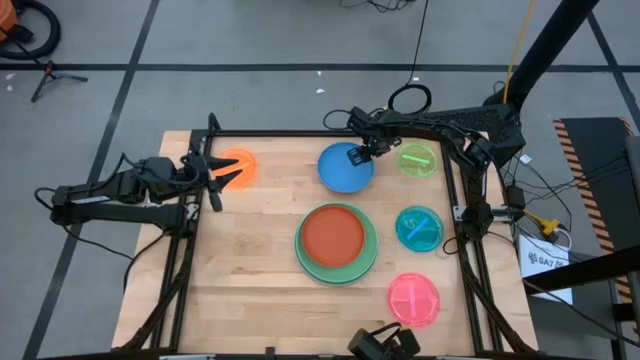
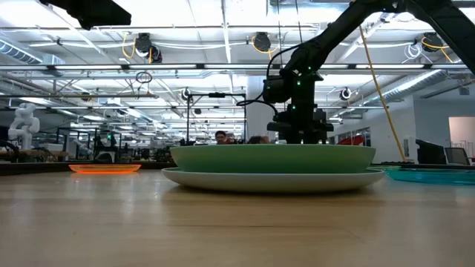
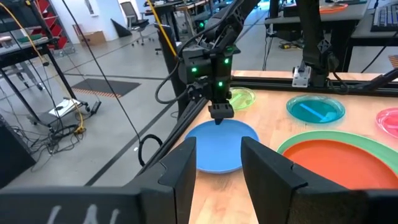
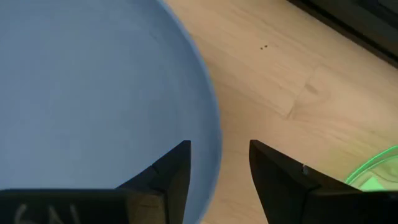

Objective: Stack plastic plates
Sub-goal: Stack the dark blue plate on top of the dark orange plate

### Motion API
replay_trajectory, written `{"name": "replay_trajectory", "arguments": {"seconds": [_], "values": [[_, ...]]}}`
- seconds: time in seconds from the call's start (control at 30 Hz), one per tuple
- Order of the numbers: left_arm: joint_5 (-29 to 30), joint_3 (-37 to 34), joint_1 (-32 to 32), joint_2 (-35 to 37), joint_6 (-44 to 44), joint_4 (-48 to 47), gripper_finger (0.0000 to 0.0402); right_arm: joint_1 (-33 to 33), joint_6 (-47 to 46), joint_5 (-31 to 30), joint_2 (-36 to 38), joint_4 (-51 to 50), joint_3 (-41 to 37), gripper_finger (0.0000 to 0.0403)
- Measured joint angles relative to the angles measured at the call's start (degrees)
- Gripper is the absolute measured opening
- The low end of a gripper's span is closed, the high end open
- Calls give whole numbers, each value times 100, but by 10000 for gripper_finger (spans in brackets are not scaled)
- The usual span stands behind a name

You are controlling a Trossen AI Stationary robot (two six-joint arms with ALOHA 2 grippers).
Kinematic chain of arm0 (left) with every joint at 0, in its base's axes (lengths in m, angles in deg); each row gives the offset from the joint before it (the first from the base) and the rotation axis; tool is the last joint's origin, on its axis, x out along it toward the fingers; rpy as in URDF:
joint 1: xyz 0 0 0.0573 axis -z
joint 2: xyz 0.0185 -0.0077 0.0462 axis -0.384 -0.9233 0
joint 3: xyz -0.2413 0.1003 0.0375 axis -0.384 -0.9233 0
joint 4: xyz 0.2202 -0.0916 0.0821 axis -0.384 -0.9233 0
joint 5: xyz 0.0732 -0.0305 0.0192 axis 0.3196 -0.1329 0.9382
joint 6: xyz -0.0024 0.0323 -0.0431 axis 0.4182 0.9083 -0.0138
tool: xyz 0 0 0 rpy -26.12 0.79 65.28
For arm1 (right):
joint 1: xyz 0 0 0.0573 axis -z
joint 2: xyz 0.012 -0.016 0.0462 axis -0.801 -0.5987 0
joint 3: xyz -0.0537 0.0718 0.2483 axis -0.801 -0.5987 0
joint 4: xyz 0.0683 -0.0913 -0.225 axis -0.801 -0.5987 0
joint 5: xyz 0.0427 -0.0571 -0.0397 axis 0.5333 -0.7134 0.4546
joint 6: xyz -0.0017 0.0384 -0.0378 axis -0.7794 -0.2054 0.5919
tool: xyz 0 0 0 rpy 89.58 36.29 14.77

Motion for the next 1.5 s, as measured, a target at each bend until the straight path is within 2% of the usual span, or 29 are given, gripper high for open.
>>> {"name": "replay_trajectory", "arguments": {"seconds": [1.27,1.5], "values": [[-9,0,0,0,-65,-6,133,-19,-92,-7,-28,371,-2,155],[-9,0,0,-2,-63,-4,133,-17,88,95,-414,490,0,155]]}}
